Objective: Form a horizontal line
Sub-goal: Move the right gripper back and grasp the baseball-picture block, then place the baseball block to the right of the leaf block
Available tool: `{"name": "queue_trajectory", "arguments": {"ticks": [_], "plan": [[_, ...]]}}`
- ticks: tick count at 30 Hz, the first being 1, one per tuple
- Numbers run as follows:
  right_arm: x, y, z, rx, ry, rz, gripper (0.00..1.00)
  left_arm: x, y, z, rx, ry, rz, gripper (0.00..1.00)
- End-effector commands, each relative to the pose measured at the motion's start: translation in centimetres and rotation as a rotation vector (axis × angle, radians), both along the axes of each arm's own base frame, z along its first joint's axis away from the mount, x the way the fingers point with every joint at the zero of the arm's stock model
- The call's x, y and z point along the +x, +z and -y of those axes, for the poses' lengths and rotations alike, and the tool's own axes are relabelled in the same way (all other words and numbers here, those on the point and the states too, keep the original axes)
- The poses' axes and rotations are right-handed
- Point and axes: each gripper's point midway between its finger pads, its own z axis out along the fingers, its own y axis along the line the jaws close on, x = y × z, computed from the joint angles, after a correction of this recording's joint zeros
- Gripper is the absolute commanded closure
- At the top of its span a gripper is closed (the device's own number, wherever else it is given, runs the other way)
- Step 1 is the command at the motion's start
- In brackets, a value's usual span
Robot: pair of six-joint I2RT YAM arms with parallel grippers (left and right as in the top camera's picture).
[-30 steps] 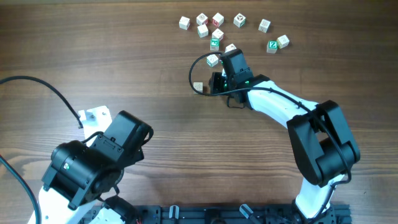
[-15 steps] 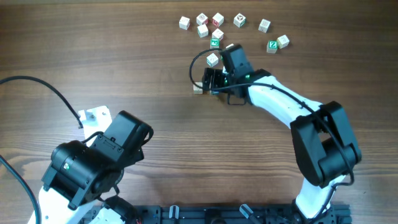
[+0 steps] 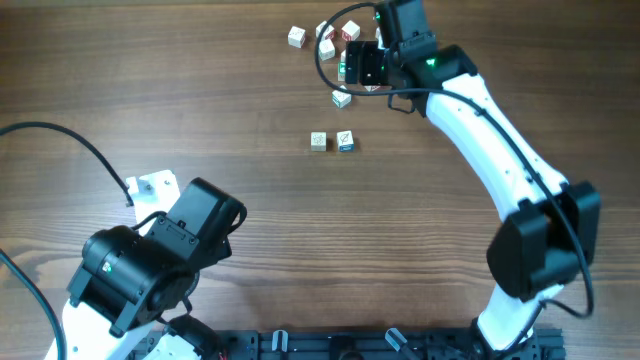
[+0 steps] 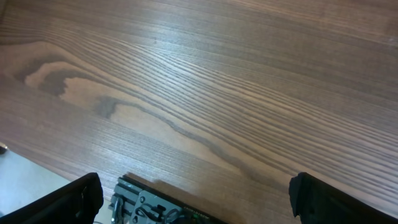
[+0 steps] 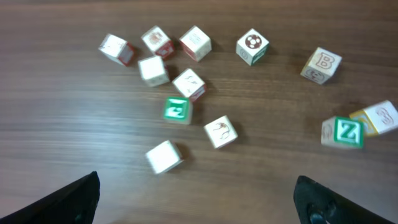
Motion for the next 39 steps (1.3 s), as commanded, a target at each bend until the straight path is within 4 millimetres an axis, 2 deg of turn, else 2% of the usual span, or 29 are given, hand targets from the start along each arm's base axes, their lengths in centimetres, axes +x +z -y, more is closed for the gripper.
{"name": "queue_trajectory", "arguments": {"ticks": [1,2,5,7,11,13,17,18,25,30,32,34,35,36,38,39], "plan": [[1.9,-5.9,-0.1,0.012,0.164,-0.076,0.00,0.1,0.0,-0.3,0.012,0.016,0.008,0.00],[2.4,-7.7,-0.4,0.016,0.197,-0.084,0.00,0.1,0.0,-0.3,0.012,0.016,0.008,0.00],[4.0,-11.1,-0.9,0.002,0.217,-0.067,0.04,0.1,0.0,-0.3,0.012,0.016,0.008,0.00],[4.4,-12.3,-1.0,0.003,0.217,-0.067,0.10,0.1,0.0,-0.3,0.012,0.016,0.008,0.00],[4.7,-15.1,-1.0,-0.029,0.247,-0.076,0.15,0.1,0.0,-0.3,0.012,0.016,0.008,0.00],[5.3,-15.5,-0.9,-0.037,0.237,-0.057,0.21,0.1,0.0,-0.3,0.012,0.016,0.008,0.00],[6.0,-15.1,-1.0,-0.031,0.230,-0.020,0.46,0.1,0.0,-0.3,0.012,0.016,0.008,0.00],[6.1,-15.1,-0.8,-0.037,0.211,-0.021,0.50,0.1,0.0,-0.3,0.012,0.016,0.008,0.00],[5.6,-15.8,-0.3,-0.055,0.199,-0.052,0.55,0.1,0.0,-0.3,0.012,0.016,0.008,0.00],[4.8,-17.1,0.3,-0.081,0.182,-0.105,0.70,0.1,0.0,-0.3,0.012,0.016,0.009,0.00],[4.7,-16.6,0.7,-0.072,0.143,-0.114,0.74,0.1,0.0,-0.3,0.012,0.016,0.008,0.00],[4.5,-15.2,0.7,-0.063,0.133,-0.107,0.74,0.1,0.0,-0.3,0.012,0.016,0.008,0.00],[4.4,-13.8,0.7,-0.060,0.133,-0.096,0.75,0.1,0.0,-0.3,0.012,0.016,0.008,0.00],[4.1,-11.2,0.8,-0.056,0.132,-0.078,0.75,0.1,0.0,-0.3,0.012,0.016,0.008,0.00],[3.4,-8.3,1.0,-0.050,0.129,-0.063,0.75,0.1,0.0,-0.3,0.012,0.016,0.008,0.00],[2.6,-6.0,1.3,-0.045,0.125,-0.055,0.75,0.1,0.0,-0.3,0.012,0.016,0.008,0.00]]}}
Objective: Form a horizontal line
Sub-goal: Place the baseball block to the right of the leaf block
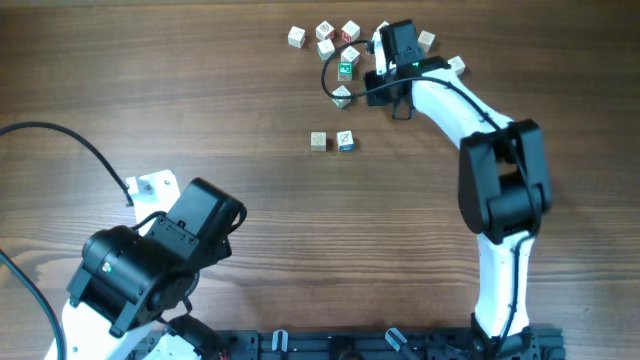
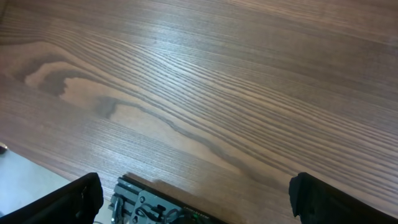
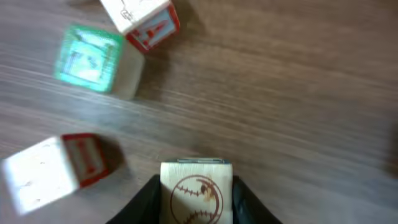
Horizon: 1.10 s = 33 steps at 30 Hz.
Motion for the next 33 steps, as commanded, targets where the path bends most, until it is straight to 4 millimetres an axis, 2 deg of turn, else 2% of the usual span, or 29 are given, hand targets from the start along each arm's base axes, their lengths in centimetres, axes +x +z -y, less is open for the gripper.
{"name": "queue_trajectory", "arguments": {"ticks": [1,3,4,5,6,8,10,11,13,17,20,25,28,33], "plan": [[-0.8,9.1,0.4,0.039,-0.039,0.105,0.75,0.1,0.0,-0.3,0.012,0.016,0.009,0.00],[-2.7,11.6,1.0,0.048,-0.062,0.082,0.75,0.1,0.0,-0.3,0.012,0.016,0.009,0.00],[-4.0,12.3,1.4,0.046,-0.074,0.051,0.75,0.1,0.0,-0.3,0.012,0.016,0.009,0.00],[-5.8,12.1,1.9,0.046,-0.117,-0.022,0.75,0.1,0.0,-0.3,0.012,0.016,0.009,0.00],[-6.8,11.4,2.2,0.044,-0.149,-0.074,0.75,0.1,0.0,-0.3,0.012,0.016,0.009,0.00],[-9.2,8.9,2.8,0.033,-0.213,-0.189,0.79,0.1,0.0,-0.3,0.012,0.016,0.009,0.00],[-10.7,6.7,2.8,0.024,-0.231,-0.245,0.79,0.1,0.0,-0.3,0.012,0.016,0.009,0.00],[-11.9,4.8,2.7,0.014,-0.235,-0.279,0.79,0.1,0.0,-0.3,0.012,0.016,0.009,0.00],[-13.2,2.2,1.6,0.024,-0.202,-0.301,0.79,0.1,0.0,-0.3,0.012,0.016,0.009,0.00],[-13.5,-0.8,-0.9,0.063,-0.137,-0.230,0.77,0.1,0.0,-0.3,0.012,0.016,0.009,0.00],[-13.1,-2.1,-1.4,0.088,-0.131,-0.179,0.75,0.1,0.0,-0.3,0.012,0.016,0.009,0.00],[-12.1,-2.0,-1.9,0.120,-0.135,-0.127,0.67,0.1,0.0,-0.3,0.012,0.016,0.009,0.00],[-11.6,-1.7,-2.1,0.132,-0.133,-0.104,0.59,0.1,0.0,-0.3,0.012,0.016,0.009,0.00],[-11.8,-1.6,-2.6,0.151,-0.102,-0.112,0.50,0.1,0.0,-0.3,0.012,0.016,0.009,0.00]]}}
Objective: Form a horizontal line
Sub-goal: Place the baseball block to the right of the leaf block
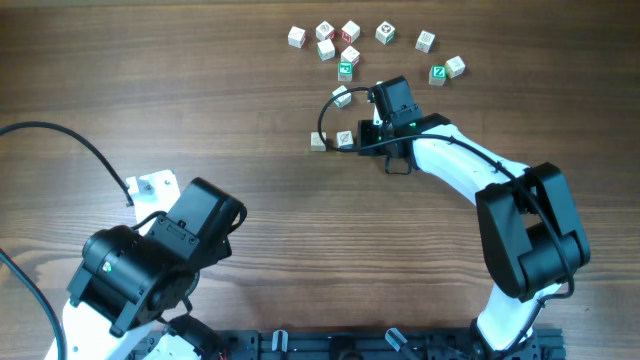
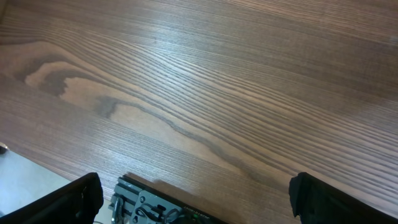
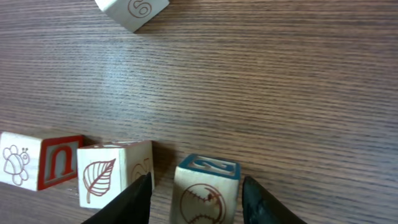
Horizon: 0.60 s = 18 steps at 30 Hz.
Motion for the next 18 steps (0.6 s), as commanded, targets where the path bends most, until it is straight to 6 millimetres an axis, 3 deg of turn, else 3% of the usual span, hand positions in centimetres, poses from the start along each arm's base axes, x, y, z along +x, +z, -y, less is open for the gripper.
{"name": "queue_trajectory", "arguments": {"ticks": [1,5,8,11,13,15,18], "plan": [[-0.2,-0.3,-0.5,0.018,0.021,-0.012,0.47,0.1,0.0,-0.3,0.012,0.016,0.009,0.00],[0.4,2.1,-0.7,0.020,0.020,-0.007,0.34,0.1,0.0,-0.3,0.012,0.016,0.009,0.00],[0.8,5.4,-0.6,0.027,0.007,0.024,0.29,0.1,0.0,-0.3,0.012,0.016,0.009,0.00],[0.9,7.3,1.3,-0.024,-0.095,0.061,0.28,0.1,0.0,-0.3,0.011,0.016,0.009,0.00],[0.4,6.7,3.2,-0.101,-0.181,0.035,0.41,0.1,0.0,-0.3,0.012,0.016,0.009,0.00],[-0.5,5.4,5.1,-0.168,-0.277,-0.004,0.61,0.1,0.0,-0.3,0.012,0.016,0.009,0.00],[-1.8,2.2,6.3,-0.188,-0.402,-0.070,0.74,0.1,0.0,-0.3,0.012,0.016,0.009,0.00]]}}
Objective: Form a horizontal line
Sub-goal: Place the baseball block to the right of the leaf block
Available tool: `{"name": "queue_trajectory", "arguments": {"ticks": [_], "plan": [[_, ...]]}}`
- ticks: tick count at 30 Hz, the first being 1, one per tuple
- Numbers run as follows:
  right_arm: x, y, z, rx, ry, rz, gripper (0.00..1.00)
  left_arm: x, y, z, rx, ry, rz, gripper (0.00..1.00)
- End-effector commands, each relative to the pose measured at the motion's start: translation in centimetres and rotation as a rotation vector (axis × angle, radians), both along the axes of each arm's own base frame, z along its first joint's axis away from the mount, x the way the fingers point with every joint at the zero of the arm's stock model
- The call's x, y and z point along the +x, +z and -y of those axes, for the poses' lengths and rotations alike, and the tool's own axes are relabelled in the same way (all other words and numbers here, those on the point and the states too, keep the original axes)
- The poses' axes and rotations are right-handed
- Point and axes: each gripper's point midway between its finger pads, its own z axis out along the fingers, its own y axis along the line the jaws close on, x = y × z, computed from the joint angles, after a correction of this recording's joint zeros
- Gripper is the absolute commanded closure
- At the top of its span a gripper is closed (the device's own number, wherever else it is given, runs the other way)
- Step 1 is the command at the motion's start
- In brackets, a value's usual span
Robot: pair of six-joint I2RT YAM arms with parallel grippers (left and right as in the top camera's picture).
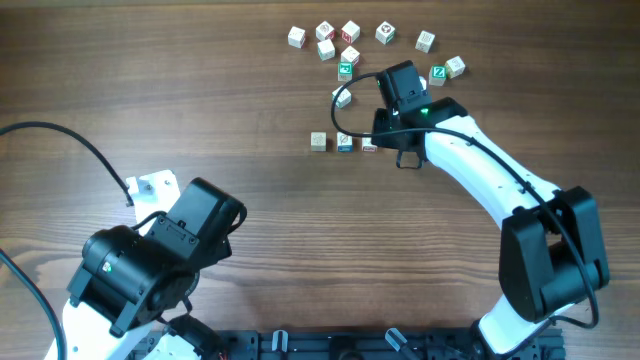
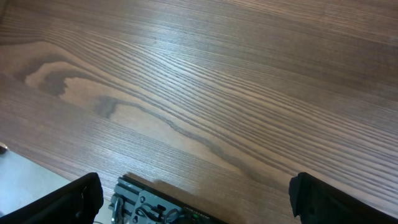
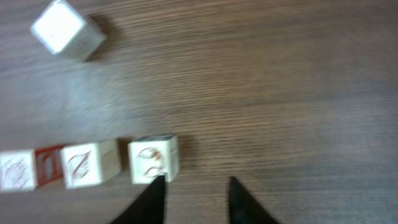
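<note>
Three wooden letter blocks stand in a left-to-right row: one with red marks (image 1: 318,141), a leaf block (image 1: 344,141) (image 3: 90,163) and a baseball block (image 1: 369,143) (image 3: 153,160). My right gripper (image 3: 194,194) (image 1: 392,138) is open and empty, raised just right of the baseball block. One of its fingertips (image 3: 157,186) shows at that block's lower corner. My left gripper (image 2: 199,208) is open over bare wood at the near left, with nothing between its fingers.
Several loose blocks (image 1: 350,30) lie scattered at the table's far side, among them green Z blocks (image 1: 437,73) (image 1: 345,70). A white block (image 1: 342,95) (image 3: 67,29) sits just behind the row. A white bracket (image 1: 150,185) lies by the left arm (image 1: 150,265).
My right gripper was shut on the baseball block beside the leaf block. It is now open and higher, and the block stands on the table as the row's right end.
My right gripper was open over the scattered blocks, and the row had two blocks. Then it was shut on the baseball block among them, then held it beside the leaf block. Now the block is released, third in the row. The left arm stayed still.
</note>
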Motion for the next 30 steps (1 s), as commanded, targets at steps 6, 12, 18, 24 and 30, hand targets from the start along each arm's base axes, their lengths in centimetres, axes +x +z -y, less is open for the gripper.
{"name": "queue_trajectory", "arguments": {"ticks": [6,12,18,24,30], "plan": [[-1.8,-7.8,2.3,0.022,-0.438,-0.109,0.95,0.1,0.0,-0.3,0.012,0.016,0.009,0.00],[-1.7,-8.3,1.5,0.038,-0.376,-0.125,0.96,0.1,0.0,-0.3,0.012,0.016,0.009,0.00],[-0.2,-7.9,-1.1,0.080,-0.097,-0.090,0.96,0.1,0.0,-0.3,0.012,0.016,0.009,0.00],[-0.5,-7.7,-3.2,0.144,0.069,-0.105,0.95,0.1,0.0,-0.3,0.012,0.016,0.009,0.00],[-0.3,-7.7,-2.8,0.107,0.102,-0.095,0.95,0.1,0.0,-0.3,0.012,0.016,0.010,0.00]]}}
